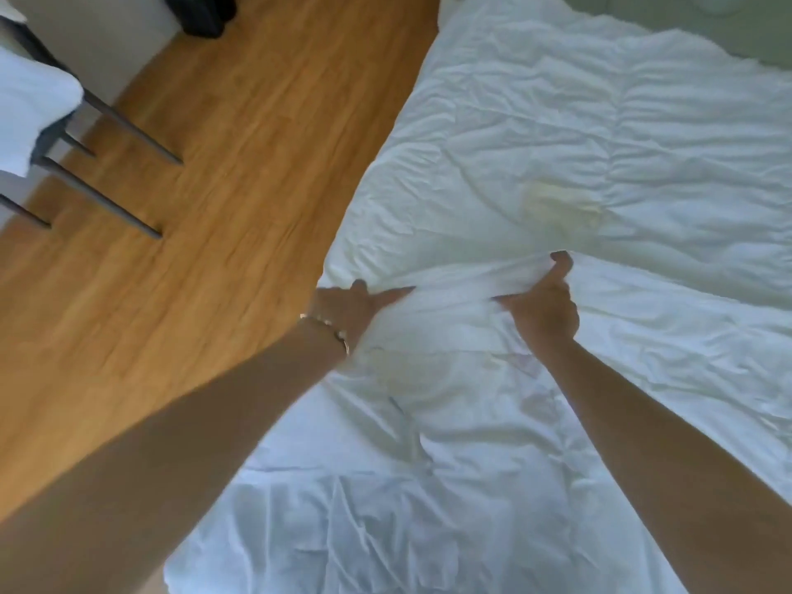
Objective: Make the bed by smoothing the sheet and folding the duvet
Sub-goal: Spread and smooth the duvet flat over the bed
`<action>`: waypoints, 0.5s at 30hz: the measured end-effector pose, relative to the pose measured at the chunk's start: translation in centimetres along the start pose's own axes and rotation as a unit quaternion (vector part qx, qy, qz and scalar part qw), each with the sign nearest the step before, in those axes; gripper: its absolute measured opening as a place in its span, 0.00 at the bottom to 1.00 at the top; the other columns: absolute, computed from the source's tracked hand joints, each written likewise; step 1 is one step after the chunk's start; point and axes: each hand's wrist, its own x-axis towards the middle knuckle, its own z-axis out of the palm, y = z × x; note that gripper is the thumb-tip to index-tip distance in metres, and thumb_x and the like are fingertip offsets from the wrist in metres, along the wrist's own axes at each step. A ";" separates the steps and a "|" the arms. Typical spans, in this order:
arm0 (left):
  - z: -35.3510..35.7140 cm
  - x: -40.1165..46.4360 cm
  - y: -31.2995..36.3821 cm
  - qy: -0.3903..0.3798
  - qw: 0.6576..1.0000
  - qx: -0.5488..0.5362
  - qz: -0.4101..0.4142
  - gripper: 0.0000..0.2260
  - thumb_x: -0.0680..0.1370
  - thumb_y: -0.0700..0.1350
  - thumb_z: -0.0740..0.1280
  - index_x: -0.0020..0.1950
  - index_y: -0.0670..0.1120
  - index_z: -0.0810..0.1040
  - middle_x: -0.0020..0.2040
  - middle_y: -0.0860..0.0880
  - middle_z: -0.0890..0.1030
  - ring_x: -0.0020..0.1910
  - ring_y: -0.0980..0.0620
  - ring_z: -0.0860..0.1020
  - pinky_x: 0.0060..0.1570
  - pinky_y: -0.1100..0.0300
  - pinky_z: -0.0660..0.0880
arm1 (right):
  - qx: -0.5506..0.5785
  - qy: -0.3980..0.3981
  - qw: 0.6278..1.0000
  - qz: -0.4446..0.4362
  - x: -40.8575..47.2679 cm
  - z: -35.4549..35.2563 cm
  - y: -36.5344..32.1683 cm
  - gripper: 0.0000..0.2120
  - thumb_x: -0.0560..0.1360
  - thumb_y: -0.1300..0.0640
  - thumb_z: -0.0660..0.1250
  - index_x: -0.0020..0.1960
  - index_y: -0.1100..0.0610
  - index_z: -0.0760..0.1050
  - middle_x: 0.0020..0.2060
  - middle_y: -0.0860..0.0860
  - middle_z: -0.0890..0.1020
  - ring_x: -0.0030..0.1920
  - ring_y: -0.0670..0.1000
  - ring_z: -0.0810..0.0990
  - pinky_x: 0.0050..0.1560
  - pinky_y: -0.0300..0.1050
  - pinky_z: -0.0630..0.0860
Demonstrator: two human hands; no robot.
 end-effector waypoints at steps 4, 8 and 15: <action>-7.5 7.5 -5.7 0.086 0.994 0.063 0.001 0.32 0.81 0.47 0.58 0.74 0.70 0.42 0.59 0.51 0.72 0.55 0.44 0.77 0.51 0.53 0.73 | 0.094 -0.042 0.992 -0.068 2.0 -0.6 0.6 0.58 0.66 0.47 0.78 0.75 0.38 0.33 0.72 0.61 0.65 0.68 0.60 0.71 0.60 0.51 0.72; -6.5 13.6 -2.0 0.128 0.958 0.214 -0.138 0.34 0.81 0.47 0.58 0.77 0.56 0.37 0.73 0.45 0.61 0.73 0.37 0.58 0.71 0.34 0.47 | -0.098 -0.073 0.987 -0.100 3.6 -0.6 2.6 0.55 0.65 0.36 0.73 0.75 0.36 0.34 0.77 0.50 0.34 0.78 0.59 0.41 0.71 0.70 0.52; 6.3 16.8 8.1 0.018 0.963 -0.229 -0.142 0.36 0.70 0.77 0.46 0.70 0.70 0.29 0.75 0.52 0.28 0.74 0.37 0.31 0.62 0.22 0.42 | -0.261 -0.140 0.955 -0.004 7.7 2.5 6.7 0.53 0.62 0.24 0.65 0.69 0.28 0.29 0.77 0.49 0.33 0.76 0.61 0.34 0.65 0.79 0.48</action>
